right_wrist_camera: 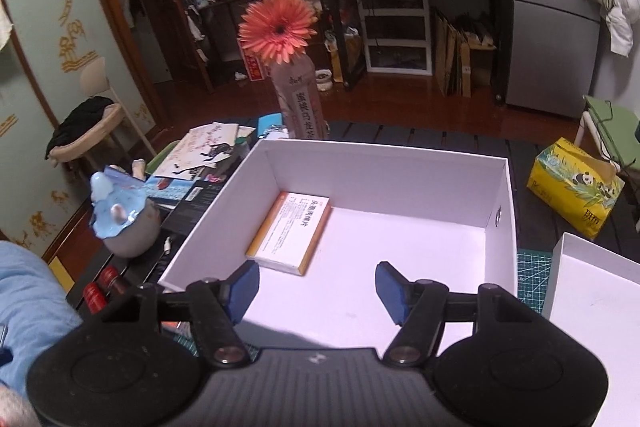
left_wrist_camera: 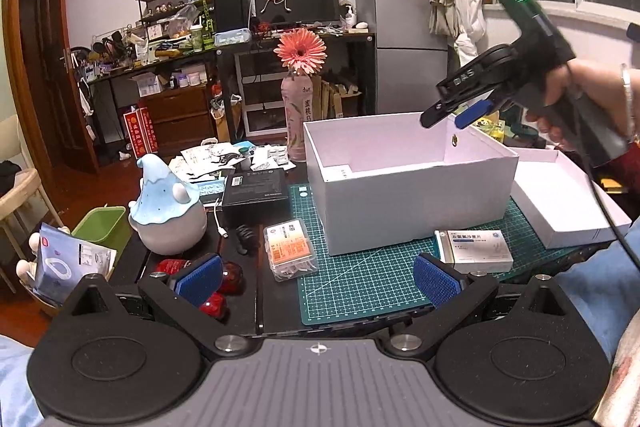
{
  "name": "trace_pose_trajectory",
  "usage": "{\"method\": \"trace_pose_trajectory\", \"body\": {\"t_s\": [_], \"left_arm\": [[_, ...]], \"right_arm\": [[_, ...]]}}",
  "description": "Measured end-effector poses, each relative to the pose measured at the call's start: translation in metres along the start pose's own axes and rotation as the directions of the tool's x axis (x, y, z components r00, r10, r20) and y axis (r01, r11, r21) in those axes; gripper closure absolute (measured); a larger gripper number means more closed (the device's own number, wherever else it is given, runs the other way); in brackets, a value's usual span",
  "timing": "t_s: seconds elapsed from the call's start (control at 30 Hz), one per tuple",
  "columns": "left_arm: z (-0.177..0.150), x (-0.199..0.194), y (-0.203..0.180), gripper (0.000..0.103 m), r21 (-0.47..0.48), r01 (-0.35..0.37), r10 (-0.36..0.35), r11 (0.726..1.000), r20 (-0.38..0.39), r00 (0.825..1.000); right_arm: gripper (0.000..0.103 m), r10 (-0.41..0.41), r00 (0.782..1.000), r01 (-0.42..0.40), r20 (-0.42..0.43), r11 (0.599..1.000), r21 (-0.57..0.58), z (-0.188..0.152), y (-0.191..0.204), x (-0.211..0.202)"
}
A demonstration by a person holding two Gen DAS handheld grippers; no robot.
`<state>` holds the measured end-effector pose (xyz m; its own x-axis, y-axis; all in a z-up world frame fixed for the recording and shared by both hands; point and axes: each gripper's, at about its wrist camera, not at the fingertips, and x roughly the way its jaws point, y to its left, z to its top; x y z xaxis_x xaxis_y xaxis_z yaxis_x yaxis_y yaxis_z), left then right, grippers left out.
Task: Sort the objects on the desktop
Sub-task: 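Raise the right tool out of the white box toward the white-and-blue medicine box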
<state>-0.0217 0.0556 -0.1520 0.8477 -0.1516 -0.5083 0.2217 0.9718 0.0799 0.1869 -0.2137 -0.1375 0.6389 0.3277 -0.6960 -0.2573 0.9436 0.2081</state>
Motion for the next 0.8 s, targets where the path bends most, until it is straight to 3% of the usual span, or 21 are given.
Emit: {"method": "trace_pose_trajectory", "body": {"t_s": [0.17,0.23,0.8], "left_arm": [[0.001,0.002,0.000,0.000,0.001,-0.001,0.001,1.000,-0.014,1.000],[0.001,0.002,0.001,0.000,0.000,-0.002,0.002,1.000,-0.016,1.000],[0.003,0.011,-0.001,0.000,0.006,0.002,-0.002,1.000,-0.070,0.998]], "right_arm": [[0.037,0.002,0.999,0.001,0.042,0.997,-0.071,-0.013,0.009,-0.020],[0.028,0.006,0.998,0.000,0.059,0.996,-0.092,-0.020,0.012,-0.027],[0.028,0.141,0.989,-0.135,0.030,0.980,-0.149,-0.047,0.036,-0.035]]}}
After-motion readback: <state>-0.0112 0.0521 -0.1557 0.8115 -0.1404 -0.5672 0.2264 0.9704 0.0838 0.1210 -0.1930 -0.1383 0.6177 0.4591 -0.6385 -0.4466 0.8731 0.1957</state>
